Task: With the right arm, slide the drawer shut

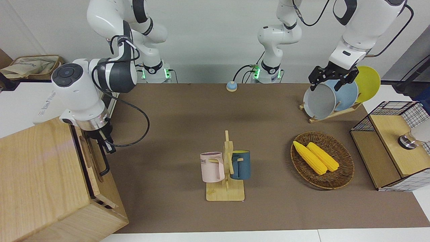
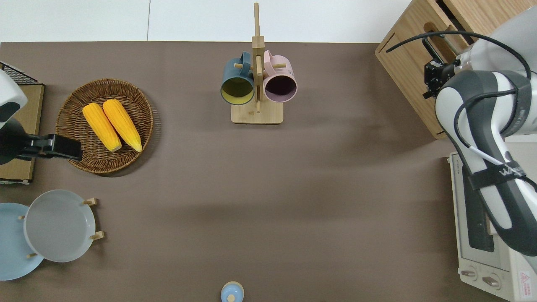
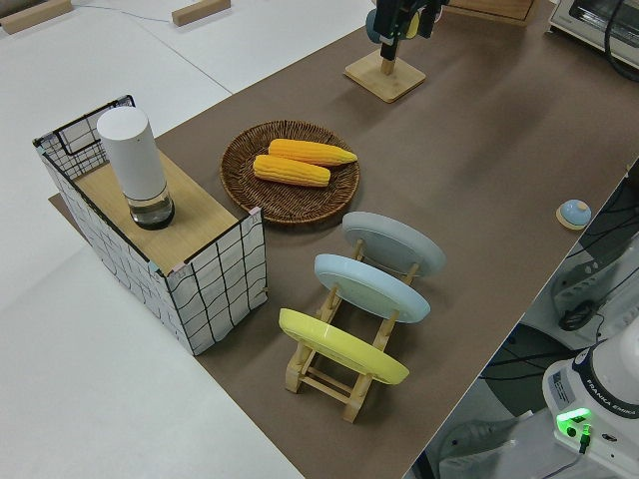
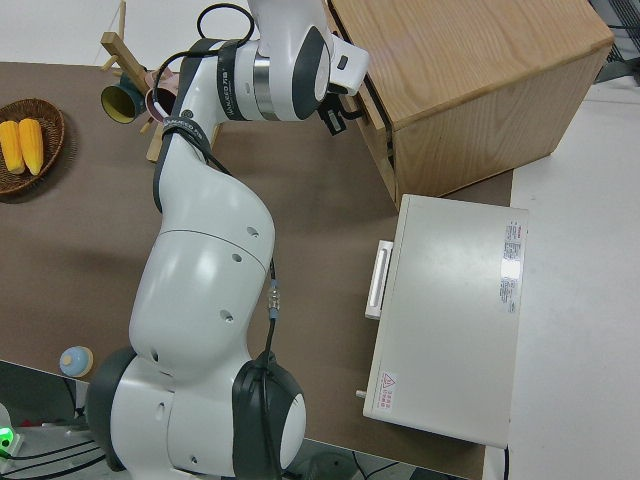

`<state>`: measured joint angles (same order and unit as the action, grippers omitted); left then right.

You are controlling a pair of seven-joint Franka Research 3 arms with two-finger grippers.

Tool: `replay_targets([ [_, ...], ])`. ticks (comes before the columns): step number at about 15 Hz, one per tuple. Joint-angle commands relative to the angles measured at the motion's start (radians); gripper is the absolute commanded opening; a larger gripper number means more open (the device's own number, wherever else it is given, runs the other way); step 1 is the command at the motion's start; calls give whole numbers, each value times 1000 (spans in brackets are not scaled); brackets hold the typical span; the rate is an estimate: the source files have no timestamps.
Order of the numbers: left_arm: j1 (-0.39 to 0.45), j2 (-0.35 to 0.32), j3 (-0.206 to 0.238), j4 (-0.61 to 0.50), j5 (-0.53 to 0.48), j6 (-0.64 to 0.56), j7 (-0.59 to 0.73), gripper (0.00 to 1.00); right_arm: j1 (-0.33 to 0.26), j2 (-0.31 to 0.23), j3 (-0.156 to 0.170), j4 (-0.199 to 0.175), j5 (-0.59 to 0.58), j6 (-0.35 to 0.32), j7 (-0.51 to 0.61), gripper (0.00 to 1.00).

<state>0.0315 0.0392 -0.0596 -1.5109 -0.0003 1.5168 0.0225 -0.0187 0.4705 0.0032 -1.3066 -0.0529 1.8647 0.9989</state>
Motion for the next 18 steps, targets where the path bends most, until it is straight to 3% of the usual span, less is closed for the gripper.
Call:
replay_targets([
  [1,4,11,-6,26,17,-20,10,993,-29,20,8,29,-15,30,-33,0],
  [8,4,11,-6,26,17,-20,10,993,-52,23,9,27,-15,48,-59,0],
  [13,4,11,-6,26,17,-20,10,993,-35,22,12,27,-10,47,-57,0],
  [17,4,11,-6,26,17,-20,10,993,-14,8,32,17,2,36,-65,0],
  [18,4,11,-6,26,17,-20,10,993,-7,-1,52,15,5,31,-78,0],
])
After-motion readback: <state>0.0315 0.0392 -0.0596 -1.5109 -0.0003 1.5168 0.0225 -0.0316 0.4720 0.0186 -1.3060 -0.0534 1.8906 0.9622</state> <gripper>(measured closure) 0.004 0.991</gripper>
